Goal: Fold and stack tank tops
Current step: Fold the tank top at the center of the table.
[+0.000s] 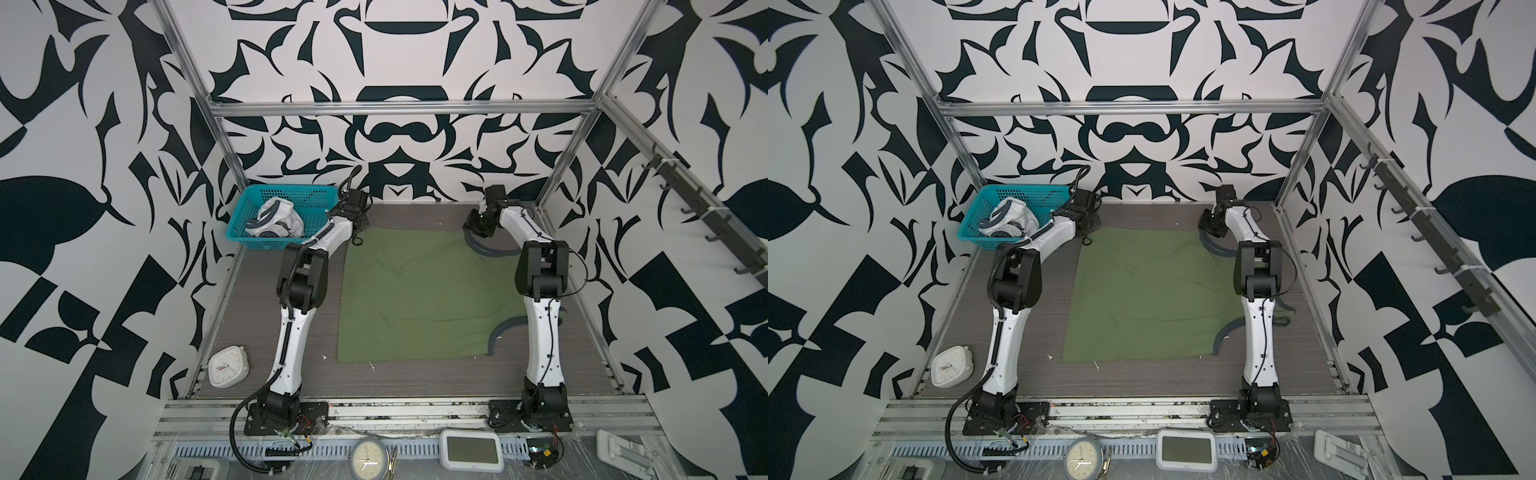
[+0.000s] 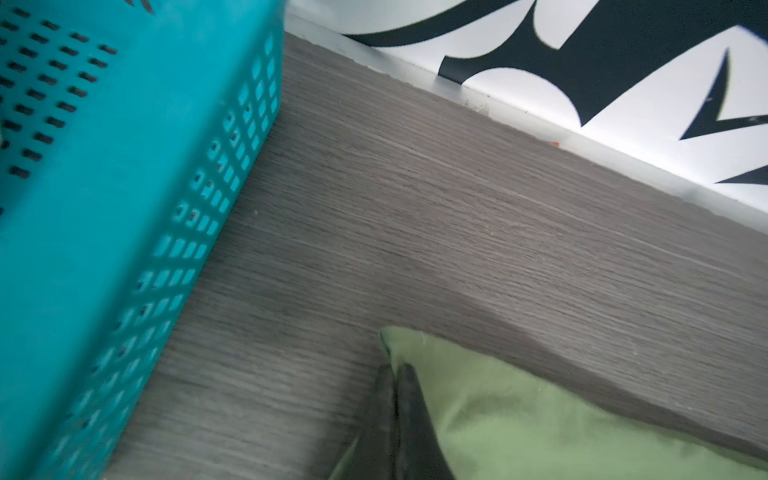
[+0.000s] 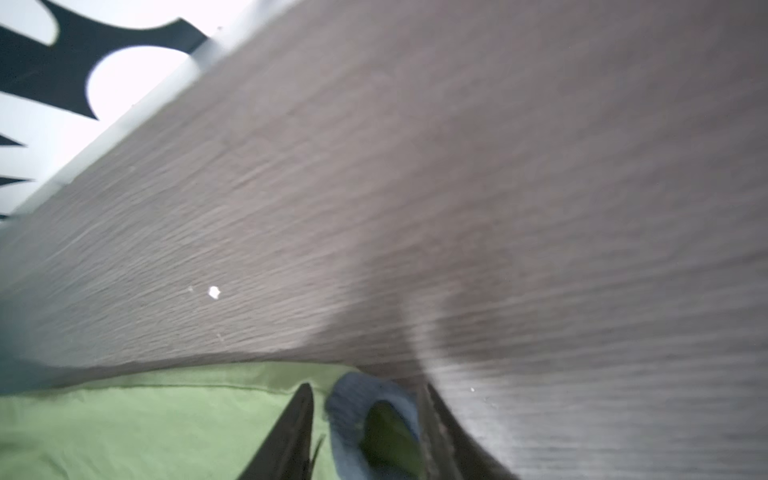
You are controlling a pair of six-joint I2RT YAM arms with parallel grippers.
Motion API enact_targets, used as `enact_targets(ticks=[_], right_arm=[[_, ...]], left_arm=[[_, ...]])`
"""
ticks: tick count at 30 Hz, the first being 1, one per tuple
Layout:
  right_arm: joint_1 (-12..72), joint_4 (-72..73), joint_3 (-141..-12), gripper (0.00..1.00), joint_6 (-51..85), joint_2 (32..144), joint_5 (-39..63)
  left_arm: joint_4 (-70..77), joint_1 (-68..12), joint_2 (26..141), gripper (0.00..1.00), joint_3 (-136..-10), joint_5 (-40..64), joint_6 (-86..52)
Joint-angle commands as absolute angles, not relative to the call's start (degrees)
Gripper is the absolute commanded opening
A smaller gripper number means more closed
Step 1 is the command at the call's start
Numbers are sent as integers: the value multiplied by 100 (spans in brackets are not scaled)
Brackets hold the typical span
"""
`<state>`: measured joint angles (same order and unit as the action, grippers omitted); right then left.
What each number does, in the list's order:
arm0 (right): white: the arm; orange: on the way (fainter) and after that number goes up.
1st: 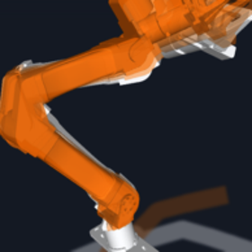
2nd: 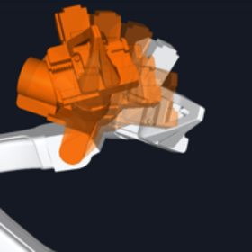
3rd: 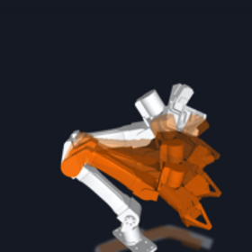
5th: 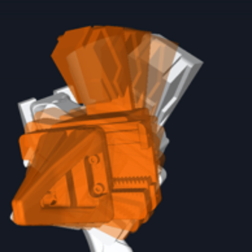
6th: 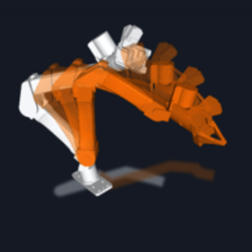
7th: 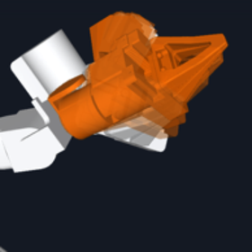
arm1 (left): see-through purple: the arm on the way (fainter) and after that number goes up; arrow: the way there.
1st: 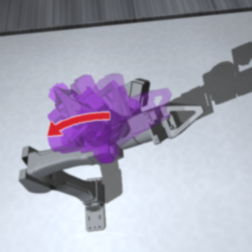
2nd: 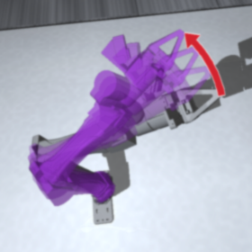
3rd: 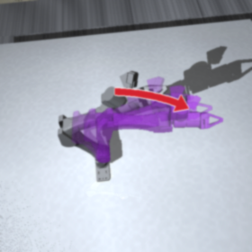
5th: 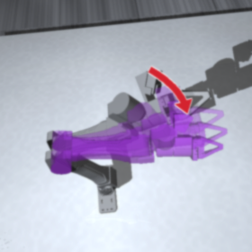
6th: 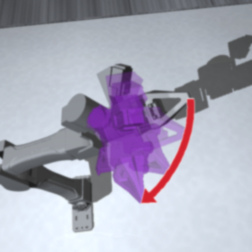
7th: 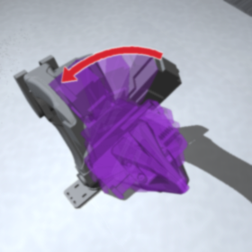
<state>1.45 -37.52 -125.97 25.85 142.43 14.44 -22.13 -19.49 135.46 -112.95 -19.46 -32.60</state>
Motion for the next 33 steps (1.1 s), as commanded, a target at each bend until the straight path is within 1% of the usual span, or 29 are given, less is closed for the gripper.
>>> enact_targets(ticks=[1,6,8,10,13,15,19,27,33], right_arm=[[211,-4058,-12959,40,2491,14354,1519],[216,-4207,-13227,38,2469,14539,1565],[232,-4262,-13305,34,2422,14565,1601],[239,-4271,-13308,27,2411,14556,1611],[247,-4263,-13266,8,2376,14448,1515],[251,-4275,-13245,0,2318,14309,1400],[246,-4241,-12999,0,2128,13828,1128],[245,-3245,-11263,0,2098,12418,1222],[246,-2845,-10195,0,2143,11729,1349]], left_arm=[[-1964,-1980,13213,0,-11085,-2096,-3304],[-1884,-1993,13072,0,-10934,-2118,-3346],[-1857,-1997,13017,0,-10877,-2123,-3357],[-1805,-2008,12961,0,-10807,-2123,-3375],[-1731,-2014,12841,0,-10659,-2127,-3384],[-1625,-2021,12717,0,-10470,-2135,-3384],[-1389,-2017,12410,0,-10065,-2219,-3384],[-992,-2027,11831,0,-9231,-2268,-3461],[-619,-2094,11268,0,-8386,-2342,-3546]])
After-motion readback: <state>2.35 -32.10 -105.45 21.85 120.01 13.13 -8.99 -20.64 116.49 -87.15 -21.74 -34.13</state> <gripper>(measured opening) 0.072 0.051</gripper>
